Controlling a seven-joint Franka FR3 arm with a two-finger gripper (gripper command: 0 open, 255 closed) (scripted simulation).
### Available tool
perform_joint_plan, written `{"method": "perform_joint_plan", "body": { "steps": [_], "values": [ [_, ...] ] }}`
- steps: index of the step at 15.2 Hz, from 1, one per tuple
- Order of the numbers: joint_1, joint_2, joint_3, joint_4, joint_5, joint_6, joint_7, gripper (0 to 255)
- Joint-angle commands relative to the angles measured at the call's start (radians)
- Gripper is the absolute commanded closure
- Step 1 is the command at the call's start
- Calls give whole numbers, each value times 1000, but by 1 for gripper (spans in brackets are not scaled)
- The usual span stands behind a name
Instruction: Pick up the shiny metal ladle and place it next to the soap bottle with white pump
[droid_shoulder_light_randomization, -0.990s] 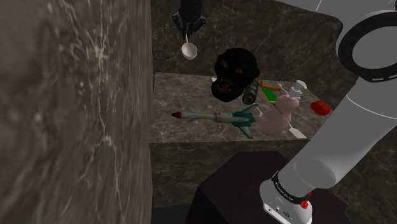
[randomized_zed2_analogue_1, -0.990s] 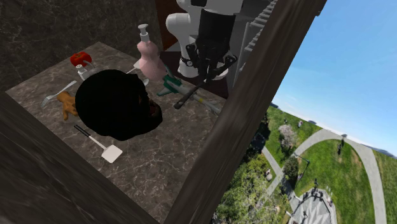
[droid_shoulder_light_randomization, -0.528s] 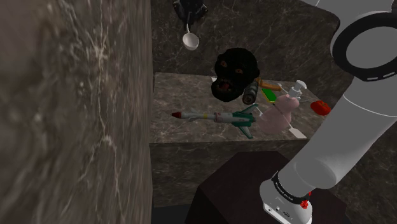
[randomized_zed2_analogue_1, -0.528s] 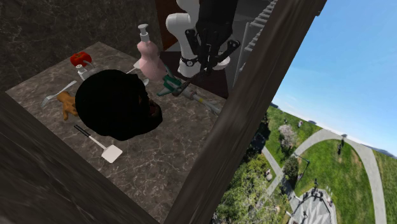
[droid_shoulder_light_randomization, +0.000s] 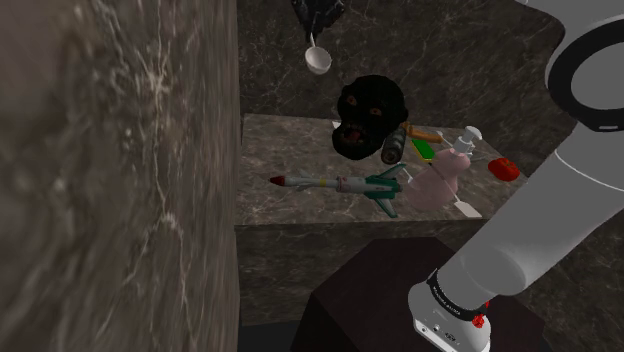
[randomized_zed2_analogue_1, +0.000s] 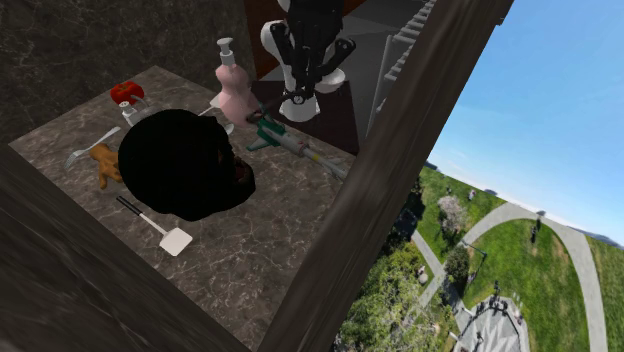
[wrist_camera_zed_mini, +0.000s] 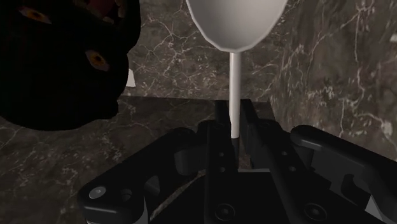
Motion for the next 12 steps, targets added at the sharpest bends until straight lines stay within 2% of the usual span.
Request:
{"method": "perform_joint_plan", "body": {
  "steps": [1,6,12],
  "values": [
    [-24,-62,-20,-72,24,20,-40,255],
    [-69,-214,-86,-247,74,62,-147,255],
    [-107,-362,-177,-401,103,84,-278,255]
  ]
}}
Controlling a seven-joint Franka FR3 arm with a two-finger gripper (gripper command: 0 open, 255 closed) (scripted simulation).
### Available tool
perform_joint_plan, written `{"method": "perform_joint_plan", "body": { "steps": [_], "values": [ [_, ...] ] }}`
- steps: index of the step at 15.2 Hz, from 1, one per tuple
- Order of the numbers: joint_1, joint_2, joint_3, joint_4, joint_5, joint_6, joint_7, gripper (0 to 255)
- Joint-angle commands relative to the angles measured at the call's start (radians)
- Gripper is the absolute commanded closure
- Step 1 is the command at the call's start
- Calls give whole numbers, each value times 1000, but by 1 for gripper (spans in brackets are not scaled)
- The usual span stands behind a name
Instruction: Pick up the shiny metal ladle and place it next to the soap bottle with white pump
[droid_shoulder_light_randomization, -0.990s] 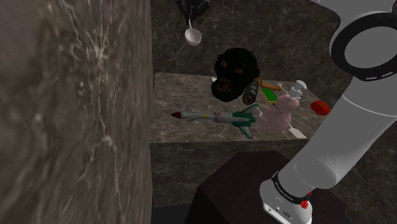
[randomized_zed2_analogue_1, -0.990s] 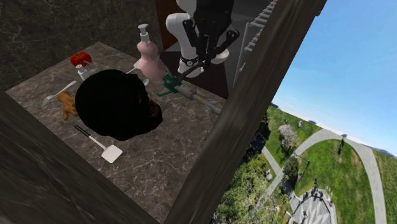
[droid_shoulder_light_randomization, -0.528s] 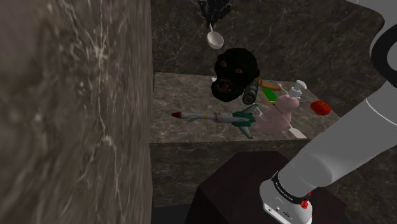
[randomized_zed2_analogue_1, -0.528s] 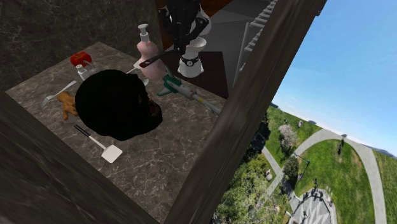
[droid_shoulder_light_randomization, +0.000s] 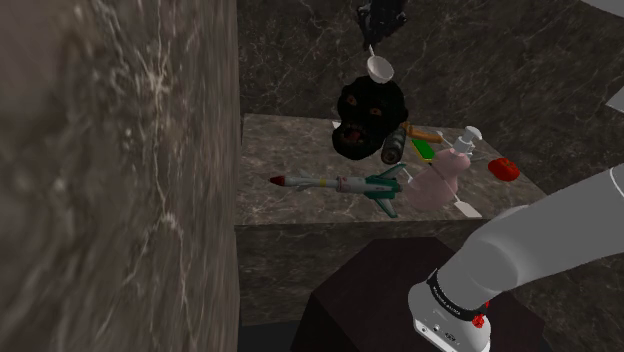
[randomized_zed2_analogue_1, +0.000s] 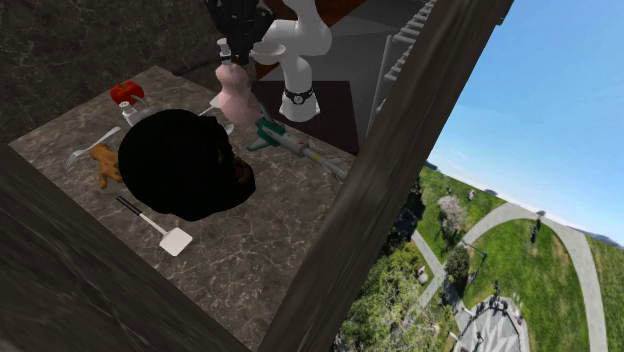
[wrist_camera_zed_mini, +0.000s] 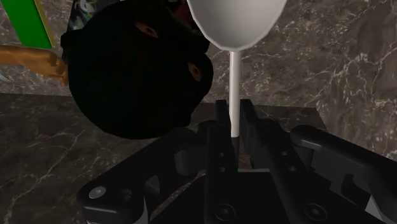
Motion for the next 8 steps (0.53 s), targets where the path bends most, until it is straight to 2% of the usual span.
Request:
{"method": "perform_joint_plan", "body": {
  "steps": [1,8],
  "values": [
    [-12,-53,-32,-55,7,7,-46,255],
    [-52,-178,-149,-165,4,6,-201,255]
  ]
}}
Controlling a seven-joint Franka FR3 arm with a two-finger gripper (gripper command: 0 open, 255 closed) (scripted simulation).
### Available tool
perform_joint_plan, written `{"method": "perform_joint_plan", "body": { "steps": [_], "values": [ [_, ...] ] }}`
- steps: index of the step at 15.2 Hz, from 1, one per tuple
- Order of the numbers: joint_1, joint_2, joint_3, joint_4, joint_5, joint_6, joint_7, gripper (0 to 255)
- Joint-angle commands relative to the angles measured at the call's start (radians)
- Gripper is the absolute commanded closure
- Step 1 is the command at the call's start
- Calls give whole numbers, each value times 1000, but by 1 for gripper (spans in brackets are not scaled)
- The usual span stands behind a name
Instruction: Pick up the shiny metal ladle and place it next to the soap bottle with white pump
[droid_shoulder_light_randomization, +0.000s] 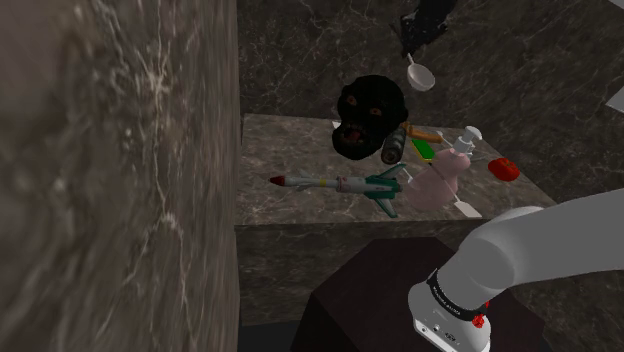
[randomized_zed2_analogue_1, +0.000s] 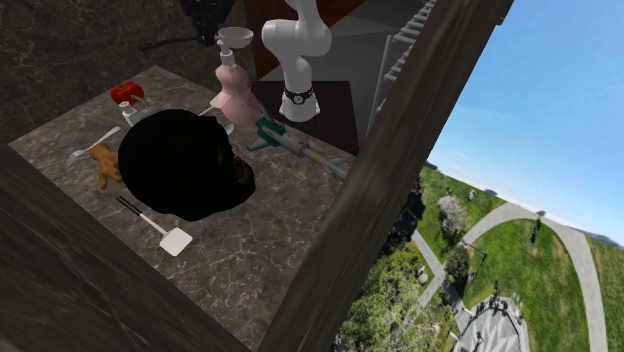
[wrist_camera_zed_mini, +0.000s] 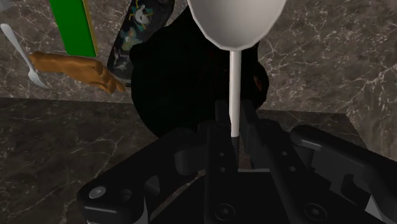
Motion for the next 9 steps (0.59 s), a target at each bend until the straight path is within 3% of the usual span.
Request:
{"method": "perform_joint_plan", "body": {
  "steps": [1,9],
  "values": [
    [-12,-24,-36,-20,-4,0,-47,255],
    [-59,-104,-183,-65,-33,-17,-230,255]
  ]
}}
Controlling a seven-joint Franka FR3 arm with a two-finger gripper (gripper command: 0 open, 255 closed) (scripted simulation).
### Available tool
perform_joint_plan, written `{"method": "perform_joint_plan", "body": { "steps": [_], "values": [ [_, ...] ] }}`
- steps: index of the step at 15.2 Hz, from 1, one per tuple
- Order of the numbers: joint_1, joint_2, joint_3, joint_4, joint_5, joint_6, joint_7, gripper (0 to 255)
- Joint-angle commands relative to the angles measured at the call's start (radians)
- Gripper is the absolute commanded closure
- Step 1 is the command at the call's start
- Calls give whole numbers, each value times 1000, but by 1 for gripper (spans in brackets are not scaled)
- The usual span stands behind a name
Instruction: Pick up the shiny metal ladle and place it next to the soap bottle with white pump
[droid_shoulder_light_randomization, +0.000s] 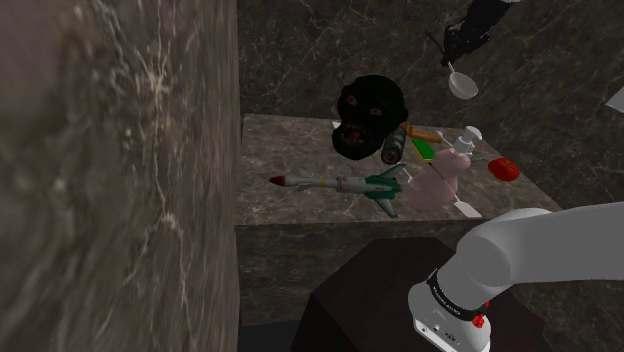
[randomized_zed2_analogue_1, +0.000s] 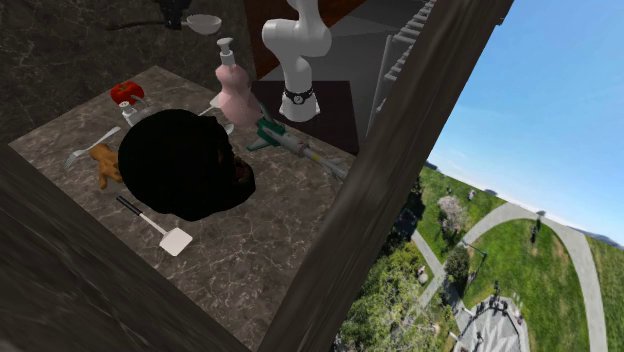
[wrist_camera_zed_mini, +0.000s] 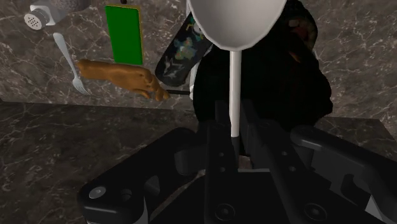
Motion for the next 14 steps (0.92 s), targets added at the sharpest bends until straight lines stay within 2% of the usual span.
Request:
{"method": "perform_joint_plan", "body": {
  "steps": [1,8,14],
  "values": [
    [-10,-4,-39,11,-7,-10,-48,255],
    [-43,-14,-181,38,-34,-28,-216,255],
    [-55,19,-317,105,-44,-44,-367,255]
  ]
}}
